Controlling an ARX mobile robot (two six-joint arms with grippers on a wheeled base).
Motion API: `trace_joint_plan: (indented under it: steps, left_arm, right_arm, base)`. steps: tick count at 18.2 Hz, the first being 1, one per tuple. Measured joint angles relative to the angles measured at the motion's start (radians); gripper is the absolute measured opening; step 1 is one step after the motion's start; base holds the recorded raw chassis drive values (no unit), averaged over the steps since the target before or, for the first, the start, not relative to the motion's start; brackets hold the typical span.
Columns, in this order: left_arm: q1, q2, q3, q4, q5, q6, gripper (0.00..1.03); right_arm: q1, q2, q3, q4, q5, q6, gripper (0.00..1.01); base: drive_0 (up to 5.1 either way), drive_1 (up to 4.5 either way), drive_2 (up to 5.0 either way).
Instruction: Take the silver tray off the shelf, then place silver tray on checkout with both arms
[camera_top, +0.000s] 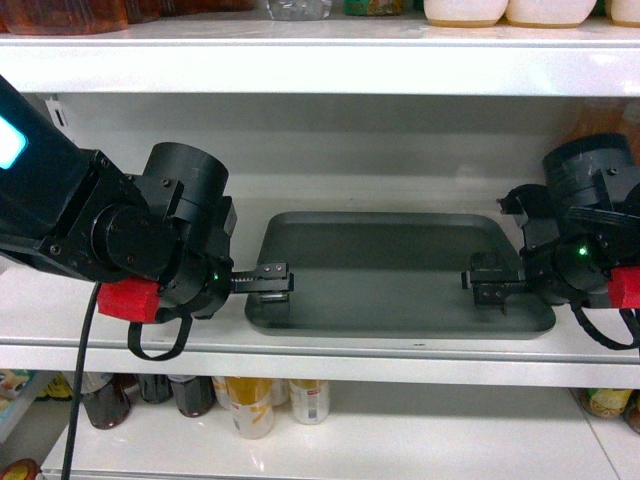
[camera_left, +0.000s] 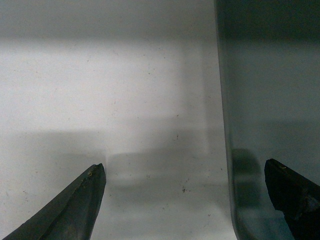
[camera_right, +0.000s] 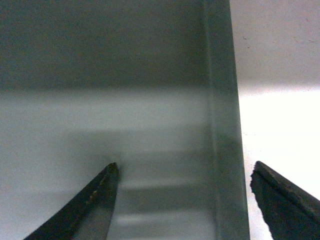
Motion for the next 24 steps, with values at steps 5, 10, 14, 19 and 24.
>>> trace_joint_plan:
  steps: [5,10,14,19,24]
  left_arm:
    - [-0.005,0.013,0.043,-0.079,-0.022,0.018,0.76]
    - [-0.015,0.02,0.059,-0.108,-0.014,0.018,0.49]
    - [-0.016,0.02,0.05,-0.104,0.023,-0.005,0.24]
    - [0.005,-0.001,-0.003,-0.058,0.058,-0.087,0.03]
    - [0.003,-0.097,-0.165,0.028,0.047,-0.121,0.03]
  right_arm:
    - [0.0,0.016,0.04,-0.05,0.0,0.002,0.53]
    - [-0.008,0.019,0.048,-0.065,0.015,0.001,0.26]
    - [-0.017,0.018,0.041,-0.064,0.008,-0.005,0.06]
    - [-0.019,-0.013,-0.022,-0.032,0.0,-0.005,0.04]
    - [-0.012,-0.114,-0.207,0.069,-0.032,0.028,0.04]
  base:
    - [0.0,0.0,0.0]
    - [0.0,0.0,0.0]
    - [0.0,0.0,0.0]
    - [0.0,0.0,0.0]
    - [0.0,0.0,0.0]
